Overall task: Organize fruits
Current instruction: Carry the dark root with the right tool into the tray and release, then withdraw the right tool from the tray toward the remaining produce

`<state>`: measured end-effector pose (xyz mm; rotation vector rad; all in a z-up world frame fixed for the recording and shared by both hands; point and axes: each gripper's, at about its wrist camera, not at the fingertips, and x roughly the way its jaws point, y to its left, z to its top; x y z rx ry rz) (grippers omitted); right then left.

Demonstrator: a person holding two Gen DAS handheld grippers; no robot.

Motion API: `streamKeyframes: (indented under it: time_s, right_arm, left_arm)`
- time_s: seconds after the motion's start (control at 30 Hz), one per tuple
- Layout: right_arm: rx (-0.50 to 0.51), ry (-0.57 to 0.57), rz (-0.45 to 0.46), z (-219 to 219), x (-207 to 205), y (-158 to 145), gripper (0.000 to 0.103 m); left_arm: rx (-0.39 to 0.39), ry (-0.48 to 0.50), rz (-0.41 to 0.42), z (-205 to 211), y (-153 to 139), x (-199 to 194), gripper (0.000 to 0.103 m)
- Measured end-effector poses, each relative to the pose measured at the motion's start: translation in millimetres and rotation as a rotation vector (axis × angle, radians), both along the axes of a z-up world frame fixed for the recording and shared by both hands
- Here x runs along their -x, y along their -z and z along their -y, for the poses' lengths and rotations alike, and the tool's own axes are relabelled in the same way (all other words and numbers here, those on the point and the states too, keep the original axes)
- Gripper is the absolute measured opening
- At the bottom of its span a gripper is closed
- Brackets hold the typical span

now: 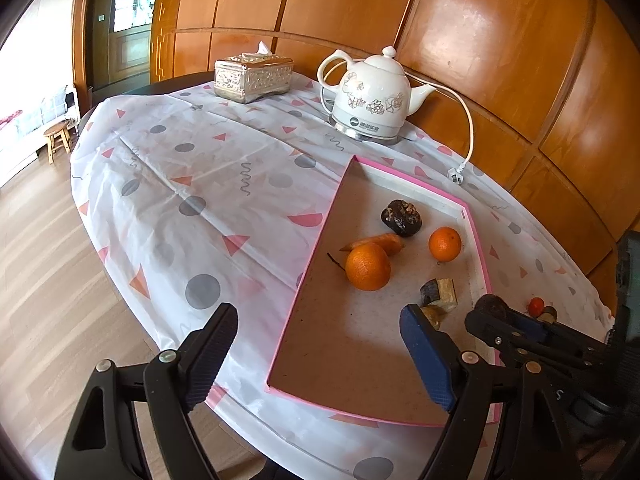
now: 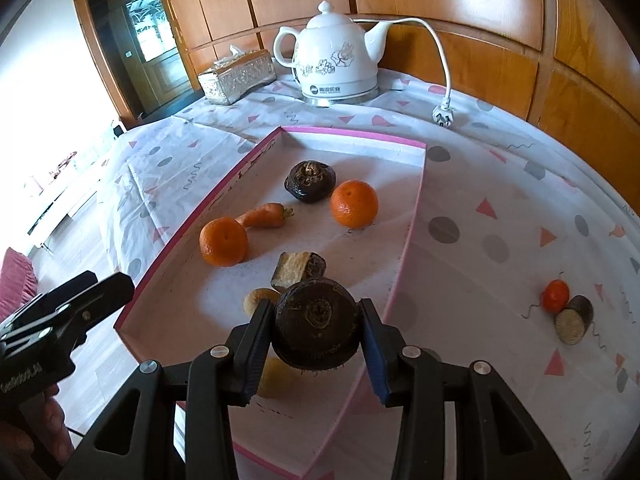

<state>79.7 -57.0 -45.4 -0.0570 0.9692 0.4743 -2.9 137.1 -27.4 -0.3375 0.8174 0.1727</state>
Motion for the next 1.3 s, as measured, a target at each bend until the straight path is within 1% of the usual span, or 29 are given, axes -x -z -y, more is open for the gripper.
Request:
streamKeyframes:
  time_s: [0.17,0.33,0.53,0.63,0.9,1.3]
  right_arm:
    - [-0.014,0.025,0.001,2,2,0,0.046]
    - [-0.031,0.068,0.019,14,9,-6,0.046]
    - [0.013,0.160,0.072,41,31,-10,0.046]
    - [0.036,0.220,0.083,59,40,-10,0.047]
    - [0.059,0.388,0.056,116,55,1,0.047]
    - [0.098,0.654,0.044,209,84,12,0.047]
  left_arm:
    - [0.001,0.002,-0.003,0,1,-1,0.084]
    - [-0.003,0.012,0.001,3,-1,-1,0.084]
    - [-0.012,0.038,0.010,10,-4,-1,0.084]
    - [-0.021,0.054,0.015,15,-7,-2,0.084]
    - [-0.056,0.124,0.043,32,-17,-2,0.084]
    - [-0.096,0.223,0.046,61,-23,-6,0.084]
